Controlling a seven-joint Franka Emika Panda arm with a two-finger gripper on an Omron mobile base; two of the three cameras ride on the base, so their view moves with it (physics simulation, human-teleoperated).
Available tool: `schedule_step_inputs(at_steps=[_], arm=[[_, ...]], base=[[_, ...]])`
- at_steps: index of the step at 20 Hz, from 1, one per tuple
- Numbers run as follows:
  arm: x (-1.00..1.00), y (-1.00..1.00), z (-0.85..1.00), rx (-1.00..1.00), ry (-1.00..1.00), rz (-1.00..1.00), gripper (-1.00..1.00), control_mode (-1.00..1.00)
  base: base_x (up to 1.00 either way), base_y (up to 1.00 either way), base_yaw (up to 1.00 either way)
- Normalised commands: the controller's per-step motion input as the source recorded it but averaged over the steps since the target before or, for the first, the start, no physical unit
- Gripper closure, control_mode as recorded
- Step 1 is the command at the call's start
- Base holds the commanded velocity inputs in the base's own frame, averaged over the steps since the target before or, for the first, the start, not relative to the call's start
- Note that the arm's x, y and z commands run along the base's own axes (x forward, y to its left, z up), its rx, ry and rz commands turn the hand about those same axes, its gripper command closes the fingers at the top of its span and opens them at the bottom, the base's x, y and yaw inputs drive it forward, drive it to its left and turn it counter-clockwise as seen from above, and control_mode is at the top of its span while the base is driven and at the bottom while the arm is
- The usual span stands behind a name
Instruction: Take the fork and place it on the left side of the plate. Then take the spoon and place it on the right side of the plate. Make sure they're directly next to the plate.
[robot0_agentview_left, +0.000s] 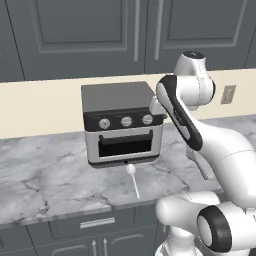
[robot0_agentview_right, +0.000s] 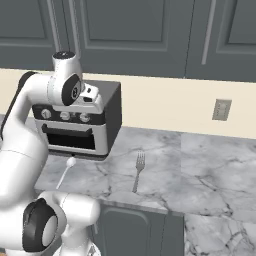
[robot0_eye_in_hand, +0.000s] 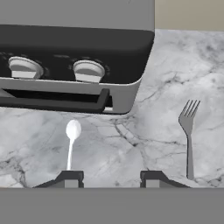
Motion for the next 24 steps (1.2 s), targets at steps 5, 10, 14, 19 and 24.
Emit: schedule_step_inputs(at_steps=[5, 10, 14, 19, 24], arm=[[-0.10, 0.01, 0.00, 0.00, 0.00, 0.00, -1.00, -1.00], [-0.17, 0.22, -0.01, 0.00, 0.01, 0.00, -1.00, -1.00], [-0.25, 0.38, -0.11, 0.00, 0.03, 0.00, -1.00, -1.00], [-0.52, 0.03, -0.14, 0.00, 0.00, 0.00, -1.00, -1.00], [-0.59, -0.16, -0.26, 0.00, 0.00, 0.00, -1.00, -1.00]], base=[[0.00, 0.00, 0.00], [0.00, 0.00, 0.00], [0.00, 0.00, 0.00], [0.00, 0.00, 0.00], [0.00, 0.00, 0.00]])
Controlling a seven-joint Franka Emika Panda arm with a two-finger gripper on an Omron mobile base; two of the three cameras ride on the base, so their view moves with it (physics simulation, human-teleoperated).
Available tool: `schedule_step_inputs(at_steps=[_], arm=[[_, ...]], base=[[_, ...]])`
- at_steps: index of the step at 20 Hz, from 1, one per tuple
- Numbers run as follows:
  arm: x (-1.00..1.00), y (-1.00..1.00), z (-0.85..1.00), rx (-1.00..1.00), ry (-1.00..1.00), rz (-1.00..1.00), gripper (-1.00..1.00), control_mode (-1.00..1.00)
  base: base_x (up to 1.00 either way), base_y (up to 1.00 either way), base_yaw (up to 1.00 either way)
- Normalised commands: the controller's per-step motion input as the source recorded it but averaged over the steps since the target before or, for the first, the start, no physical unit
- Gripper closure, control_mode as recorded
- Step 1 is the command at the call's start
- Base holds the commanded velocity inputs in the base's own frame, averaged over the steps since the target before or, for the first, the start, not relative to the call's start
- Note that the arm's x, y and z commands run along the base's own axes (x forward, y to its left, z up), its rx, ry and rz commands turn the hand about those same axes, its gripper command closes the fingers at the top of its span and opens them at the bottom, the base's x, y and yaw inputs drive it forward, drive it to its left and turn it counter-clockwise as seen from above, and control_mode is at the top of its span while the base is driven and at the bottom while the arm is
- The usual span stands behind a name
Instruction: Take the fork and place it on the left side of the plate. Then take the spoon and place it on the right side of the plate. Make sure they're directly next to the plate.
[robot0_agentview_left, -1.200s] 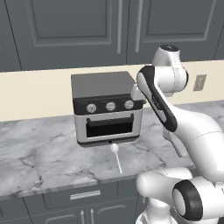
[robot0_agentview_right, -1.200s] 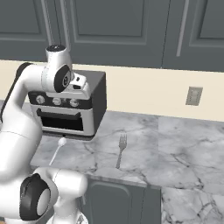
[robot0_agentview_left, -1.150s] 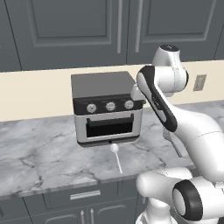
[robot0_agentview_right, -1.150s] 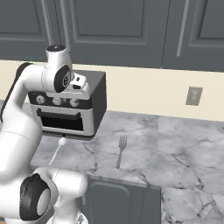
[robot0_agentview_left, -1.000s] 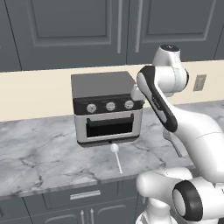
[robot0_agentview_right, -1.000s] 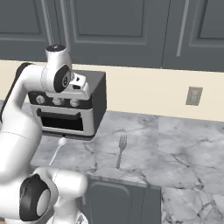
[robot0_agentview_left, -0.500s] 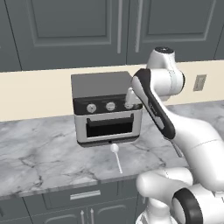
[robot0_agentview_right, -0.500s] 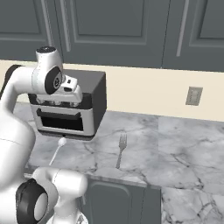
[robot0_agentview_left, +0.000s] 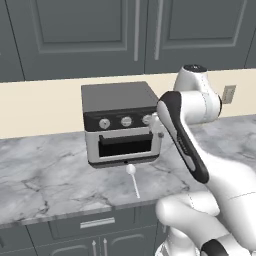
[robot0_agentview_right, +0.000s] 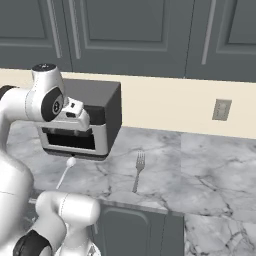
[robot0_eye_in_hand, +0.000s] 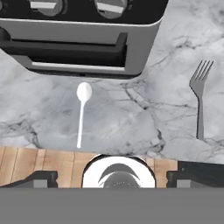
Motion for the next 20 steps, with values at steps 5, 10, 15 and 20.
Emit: schedule_step_inputs(at_steps=[5, 10, 15, 20], arm=[[-0.57, -0.45, -0.25, 0.00, -0.06, 0.00, -1.00, -1.00], [-0.34, -0.73, -0.20, 0.00, -0.08, 0.00, -1.00, -1.00], [-0.01, -0.71, -0.22, 0.00, -0.08, 0.01, -1.00, -1.00], [0.21, -0.55, -0.29, 0.00, -0.04, 0.03, -1.00, -1.00]], base=[[0.00, 0.00, 0.00], [0.00, 0.00, 0.00], [0.00, 0.00, 0.00], [0.00, 0.00, 0.00]])
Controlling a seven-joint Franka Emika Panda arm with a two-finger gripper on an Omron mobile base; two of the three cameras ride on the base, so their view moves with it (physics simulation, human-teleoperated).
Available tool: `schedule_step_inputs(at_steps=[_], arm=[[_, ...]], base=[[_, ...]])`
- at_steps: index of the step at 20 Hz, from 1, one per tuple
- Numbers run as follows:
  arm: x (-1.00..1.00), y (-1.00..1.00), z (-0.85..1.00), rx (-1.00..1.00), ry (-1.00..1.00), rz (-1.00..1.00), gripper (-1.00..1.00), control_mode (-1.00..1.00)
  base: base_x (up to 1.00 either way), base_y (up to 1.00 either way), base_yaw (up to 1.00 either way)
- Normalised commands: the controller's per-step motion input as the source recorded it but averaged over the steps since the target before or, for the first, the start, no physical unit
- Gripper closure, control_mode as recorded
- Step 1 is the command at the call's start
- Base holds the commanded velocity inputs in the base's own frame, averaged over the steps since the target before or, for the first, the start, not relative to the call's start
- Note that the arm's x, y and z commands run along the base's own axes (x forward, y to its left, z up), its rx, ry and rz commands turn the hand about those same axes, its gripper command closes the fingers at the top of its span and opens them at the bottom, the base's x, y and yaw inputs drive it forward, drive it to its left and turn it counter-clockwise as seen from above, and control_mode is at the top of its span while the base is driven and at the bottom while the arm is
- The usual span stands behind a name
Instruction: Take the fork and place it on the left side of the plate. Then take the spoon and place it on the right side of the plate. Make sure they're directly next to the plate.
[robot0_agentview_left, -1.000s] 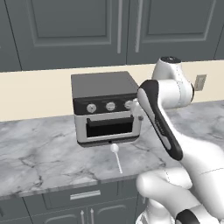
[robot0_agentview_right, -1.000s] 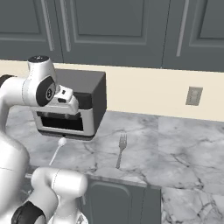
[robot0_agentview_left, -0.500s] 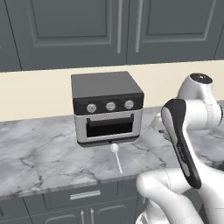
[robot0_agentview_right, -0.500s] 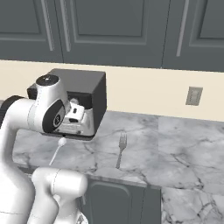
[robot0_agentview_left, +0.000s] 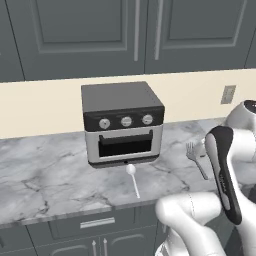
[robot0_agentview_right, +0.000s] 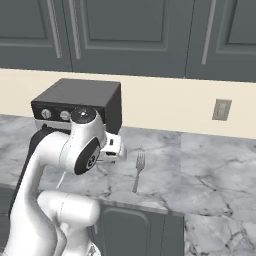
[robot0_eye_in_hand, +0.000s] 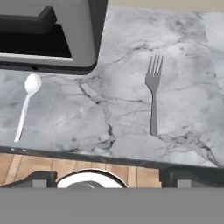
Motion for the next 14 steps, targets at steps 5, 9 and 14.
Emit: schedule_step_inputs(at_steps=[5, 9, 14], arm=[[0.42, -0.44, -0.34, 0.00, 0.00, 0.00, -1.00, -1.00], [0.48, -0.43, -0.32, 0.00, 0.00, 0.00, -1.00, -1.00], [0.48, -0.41, -0.28, 0.01, 0.00, 0.00, -1.00, -1.00]], base=[[0.00, 0.00, 0.00], [0.00, 0.00, 0.00], [0.00, 0.00, 0.00]])
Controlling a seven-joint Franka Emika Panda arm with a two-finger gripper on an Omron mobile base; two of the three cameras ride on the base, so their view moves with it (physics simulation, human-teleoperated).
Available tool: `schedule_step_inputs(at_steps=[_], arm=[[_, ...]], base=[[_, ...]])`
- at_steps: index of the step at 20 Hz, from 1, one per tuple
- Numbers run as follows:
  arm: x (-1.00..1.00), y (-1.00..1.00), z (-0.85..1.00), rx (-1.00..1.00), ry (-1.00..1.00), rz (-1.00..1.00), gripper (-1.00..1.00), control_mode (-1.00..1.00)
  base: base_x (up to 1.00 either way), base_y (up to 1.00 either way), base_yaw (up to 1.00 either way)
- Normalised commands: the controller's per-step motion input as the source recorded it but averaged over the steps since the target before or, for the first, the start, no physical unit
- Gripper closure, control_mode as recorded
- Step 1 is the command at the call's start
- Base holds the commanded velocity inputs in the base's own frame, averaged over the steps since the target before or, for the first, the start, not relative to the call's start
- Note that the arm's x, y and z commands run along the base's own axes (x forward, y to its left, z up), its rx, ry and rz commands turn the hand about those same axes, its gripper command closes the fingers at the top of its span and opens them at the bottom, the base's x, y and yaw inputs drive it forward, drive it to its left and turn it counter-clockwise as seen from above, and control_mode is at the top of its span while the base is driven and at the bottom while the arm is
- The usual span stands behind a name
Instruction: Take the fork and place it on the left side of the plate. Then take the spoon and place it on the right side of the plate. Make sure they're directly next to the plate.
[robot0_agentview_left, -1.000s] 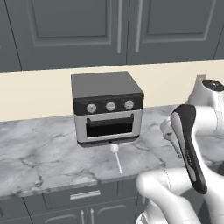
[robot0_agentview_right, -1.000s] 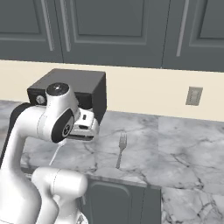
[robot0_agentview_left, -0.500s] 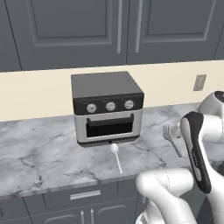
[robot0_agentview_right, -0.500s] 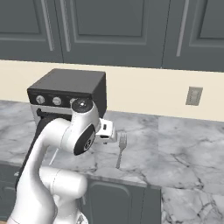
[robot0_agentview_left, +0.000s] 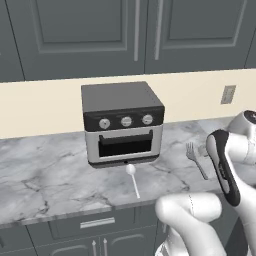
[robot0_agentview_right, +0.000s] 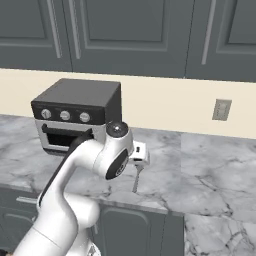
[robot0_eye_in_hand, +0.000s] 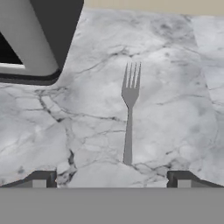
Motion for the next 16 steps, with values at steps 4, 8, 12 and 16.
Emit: schedule_step_inputs(at_steps=[4, 8, 12, 16], arm=[[0.47, -0.16, -0.29, 0.00, 0.06, 0.00, -1.00, -1.00], [0.47, 0.00, -0.40, 0.00, 0.17, 0.00, -1.00, -1.00], [0.46, 0.00, -0.45, 0.00, 0.22, 0.00, -1.00, -1.00], [0.41, -0.06, -0.45, 0.00, 0.13, 0.00, -1.00, -1.00]], base=[[0.00, 0.00, 0.00], [0.00, 0.00, 0.00], [0.00, 0.00, 0.00], [0.00, 0.00, 0.00]])
